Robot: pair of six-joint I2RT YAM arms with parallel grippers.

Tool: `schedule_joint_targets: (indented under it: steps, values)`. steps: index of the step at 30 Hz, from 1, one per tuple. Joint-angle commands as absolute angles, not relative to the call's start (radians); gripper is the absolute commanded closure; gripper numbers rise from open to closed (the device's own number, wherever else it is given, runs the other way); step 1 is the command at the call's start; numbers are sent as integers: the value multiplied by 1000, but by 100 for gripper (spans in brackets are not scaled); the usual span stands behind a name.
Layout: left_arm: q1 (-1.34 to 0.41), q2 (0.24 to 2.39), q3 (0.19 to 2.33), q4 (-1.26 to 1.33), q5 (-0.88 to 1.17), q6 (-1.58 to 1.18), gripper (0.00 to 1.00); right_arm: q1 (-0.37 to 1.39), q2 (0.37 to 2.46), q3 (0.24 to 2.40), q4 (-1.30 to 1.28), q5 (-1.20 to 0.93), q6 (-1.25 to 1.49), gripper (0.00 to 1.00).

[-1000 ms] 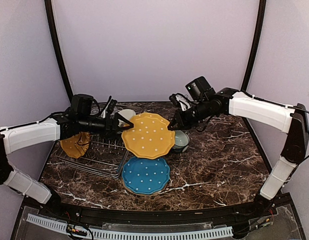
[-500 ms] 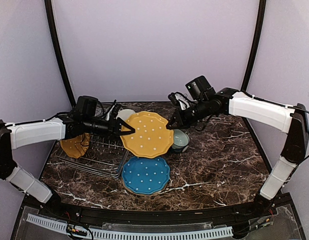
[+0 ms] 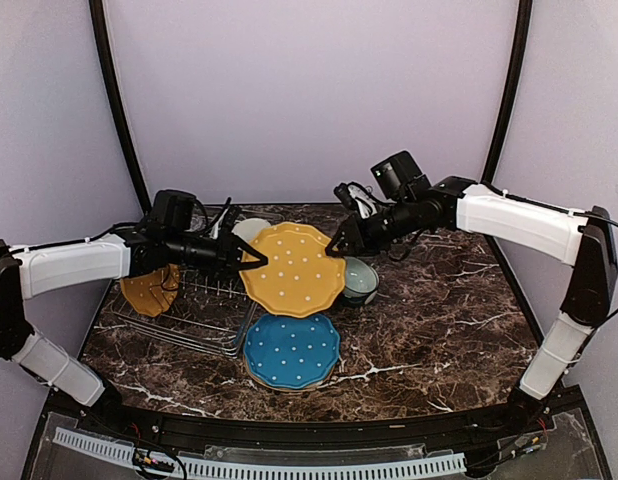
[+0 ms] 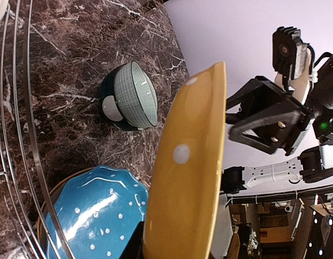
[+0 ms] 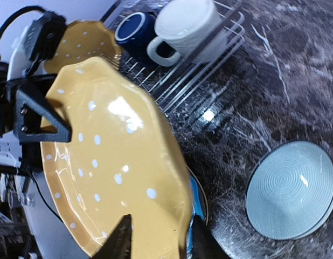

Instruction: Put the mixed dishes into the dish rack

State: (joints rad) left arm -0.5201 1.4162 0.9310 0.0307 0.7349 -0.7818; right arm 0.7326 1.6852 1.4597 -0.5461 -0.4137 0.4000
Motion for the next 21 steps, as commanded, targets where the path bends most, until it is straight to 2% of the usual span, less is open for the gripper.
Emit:
schedule_joint_targets:
  steps: [1, 3, 5, 12, 17, 21]
  values:
    - [-513, 1306, 996, 26, 680, -728, 99, 740, 1641, 1463, -444, -467, 397, 42]
    - [-500, 1268, 1035, -97, 618, -655, 99, 739, 1631, 1462, -453, -450, 392, 27]
    - [-484, 1228, 1084, -224, 537, -570, 99, 739, 1622, 1457, -457, -437, 384, 22]
    - [-468, 1104, 1288, -680, 60, -262, 99, 733, 1627, 1449, -453, -436, 380, 20]
    - [-467, 1067, 1399, -874, -303, -135, 99, 733, 1654, 1455, -444, -456, 382, 20]
    - [-464, 1071, 1421, -966, -499, -76, 99, 733, 1671, 1467, -444, -465, 379, 20]
